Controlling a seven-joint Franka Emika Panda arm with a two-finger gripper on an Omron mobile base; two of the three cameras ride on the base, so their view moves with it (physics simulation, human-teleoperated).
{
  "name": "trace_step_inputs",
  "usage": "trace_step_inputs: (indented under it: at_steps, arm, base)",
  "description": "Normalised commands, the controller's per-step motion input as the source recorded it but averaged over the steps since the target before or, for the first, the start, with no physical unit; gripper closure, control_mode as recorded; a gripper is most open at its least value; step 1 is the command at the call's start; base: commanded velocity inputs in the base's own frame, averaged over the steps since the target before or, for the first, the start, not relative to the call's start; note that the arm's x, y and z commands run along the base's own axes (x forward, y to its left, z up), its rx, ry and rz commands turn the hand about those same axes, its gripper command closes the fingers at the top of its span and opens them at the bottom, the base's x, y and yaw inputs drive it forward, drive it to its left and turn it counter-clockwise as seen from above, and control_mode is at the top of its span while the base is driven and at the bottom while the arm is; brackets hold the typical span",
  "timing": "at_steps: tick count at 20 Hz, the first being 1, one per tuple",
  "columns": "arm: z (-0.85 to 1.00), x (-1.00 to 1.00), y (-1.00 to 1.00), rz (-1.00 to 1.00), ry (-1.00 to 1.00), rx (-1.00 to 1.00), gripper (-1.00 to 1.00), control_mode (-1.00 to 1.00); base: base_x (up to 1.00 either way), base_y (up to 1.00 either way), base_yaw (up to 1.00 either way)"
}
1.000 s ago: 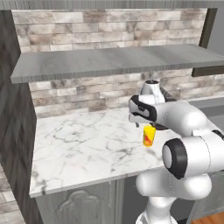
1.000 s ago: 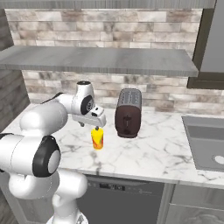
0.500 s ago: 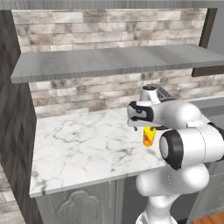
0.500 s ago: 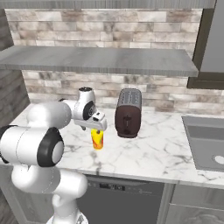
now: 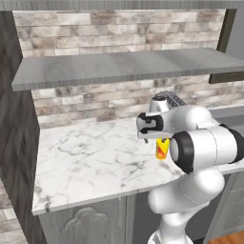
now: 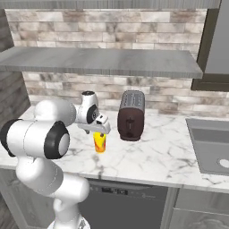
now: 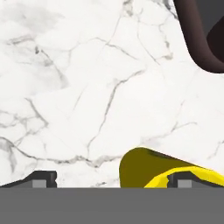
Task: Place the pitcher and cup on the dining counter for serving.
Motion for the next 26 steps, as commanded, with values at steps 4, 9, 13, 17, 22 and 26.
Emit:
trace_step_inputs:
  at_steps: [4,9,13,17,22,26]
  arm:
    - [-0.22,0.00,0.00,0.03,0.00,-0.04,-1.00,-1.00]
    - [-0.51,-0.51,0.00,0.07,0.00,-0.03,1.00,-1.00]
    - [-0.08,-0.13,-0.01,0.01,0.00,0.00,1.00,-1.00]
    - [0.00,0.00,0.00,0.00,0.00,0.00,1.00,-1.00]
    - [0.07,-0.01,0.00,0.00,-0.03,0.00,1.00,-1.00]
    - [0.57,-0.13,0.00,0.02,-0.19,0.00,1.00,-1.00]
  base:
    - [0.00,0.00,0.00]
    - [0.00,0.00,0.00]
    - [0.00,0.00,0.00]
    - [0.00,0.00,0.00]
    - [0.00,0.00,0.00]
    - [0.00,0.00,0.00]
